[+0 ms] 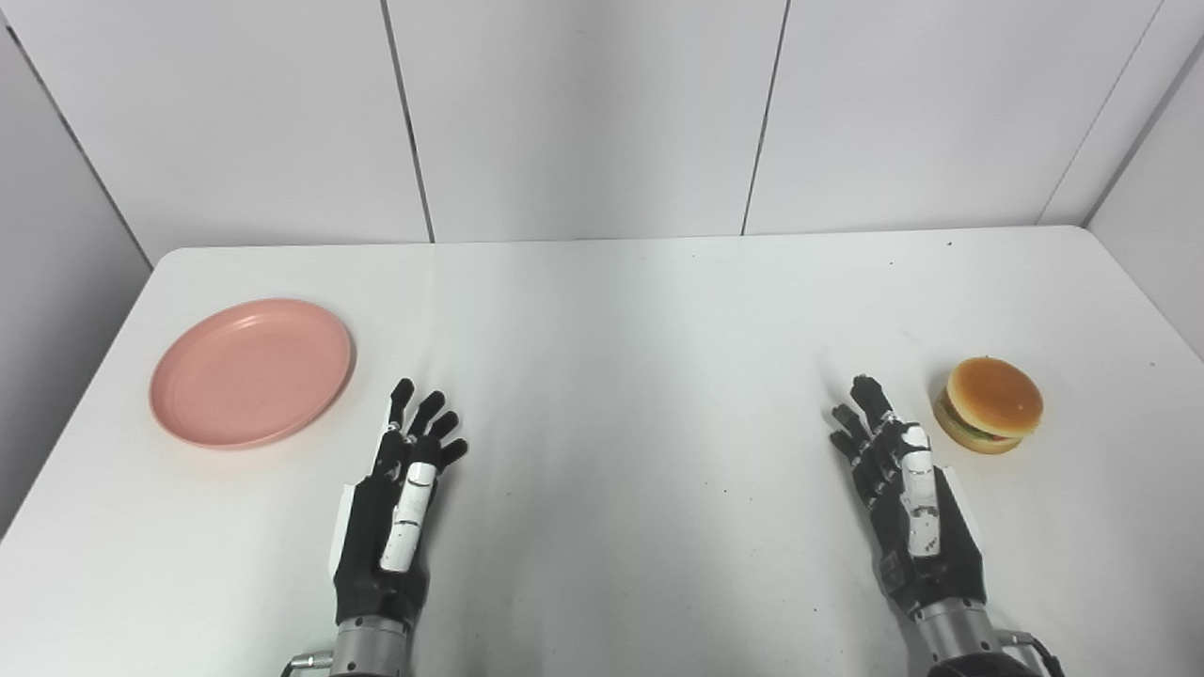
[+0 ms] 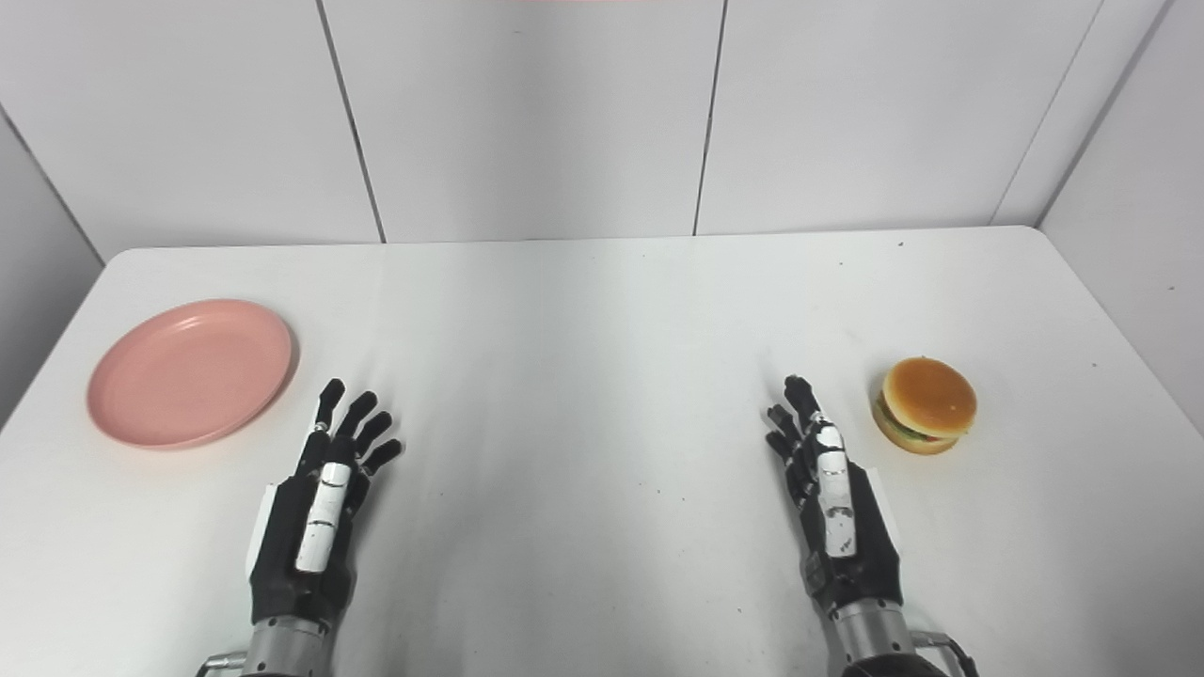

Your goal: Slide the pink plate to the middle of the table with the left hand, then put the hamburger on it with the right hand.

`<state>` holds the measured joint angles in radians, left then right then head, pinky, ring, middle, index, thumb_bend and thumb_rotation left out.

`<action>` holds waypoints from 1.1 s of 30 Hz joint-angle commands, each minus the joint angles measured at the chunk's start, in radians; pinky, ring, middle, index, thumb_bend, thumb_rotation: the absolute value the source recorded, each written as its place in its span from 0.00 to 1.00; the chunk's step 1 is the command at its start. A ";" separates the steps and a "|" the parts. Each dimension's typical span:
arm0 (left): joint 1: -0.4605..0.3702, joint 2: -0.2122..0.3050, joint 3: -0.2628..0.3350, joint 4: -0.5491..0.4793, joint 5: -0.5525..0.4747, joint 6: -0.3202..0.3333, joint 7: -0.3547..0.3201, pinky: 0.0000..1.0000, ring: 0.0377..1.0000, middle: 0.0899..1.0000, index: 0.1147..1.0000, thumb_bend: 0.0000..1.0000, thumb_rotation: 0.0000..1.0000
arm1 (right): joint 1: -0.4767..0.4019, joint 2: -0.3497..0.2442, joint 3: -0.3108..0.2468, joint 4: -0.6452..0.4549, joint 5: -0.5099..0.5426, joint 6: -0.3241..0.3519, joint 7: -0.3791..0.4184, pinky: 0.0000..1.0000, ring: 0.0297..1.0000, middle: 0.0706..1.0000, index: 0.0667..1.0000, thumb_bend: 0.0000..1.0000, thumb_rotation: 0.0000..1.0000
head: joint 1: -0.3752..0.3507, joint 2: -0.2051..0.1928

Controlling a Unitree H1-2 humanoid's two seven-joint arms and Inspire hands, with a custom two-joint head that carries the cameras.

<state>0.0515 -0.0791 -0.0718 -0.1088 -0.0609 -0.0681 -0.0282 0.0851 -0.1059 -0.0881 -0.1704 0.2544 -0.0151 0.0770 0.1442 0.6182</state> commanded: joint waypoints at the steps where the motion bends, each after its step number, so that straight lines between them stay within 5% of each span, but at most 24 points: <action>1: -0.014 -0.004 -0.003 -0.011 -0.004 -0.037 -0.007 0.85 0.90 0.92 0.96 0.68 0.75 | 0.003 0.000 -0.003 -0.010 0.004 0.002 0.007 0.96 0.94 0.98 0.93 0.78 1.00 | 0.001 0.000; 13: -0.014 0.001 -0.001 -0.010 -0.006 -0.041 -0.010 0.85 0.91 0.93 0.96 0.70 0.74 | 0.005 0.000 0.001 -0.018 0.001 0.015 0.008 0.97 0.95 0.98 0.93 0.78 1.00 | -0.008 -0.001; 20: -0.013 0.006 -0.003 0.008 0.061 -0.130 0.013 0.99 0.96 0.92 0.96 0.67 0.81 | 0.006 0.002 0.002 -0.020 0.000 0.018 0.008 0.96 0.94 0.98 0.93 0.79 1.00 | -0.010 0.002; 33: -0.019 0.002 0.001 0.028 0.061 -0.151 0.018 1.00 0.97 0.97 0.97 0.68 0.82 | 0.005 0.000 0.003 -0.018 -0.005 0.019 0.007 0.95 0.93 0.97 0.92 0.80 0.99 | -0.004 -0.004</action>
<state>0.0439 -0.0781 -0.0722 -0.0897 0.0043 -0.1860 -0.0084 0.0911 -0.1055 -0.0855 -0.1778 0.2497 0.0003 0.0771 0.1395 0.6152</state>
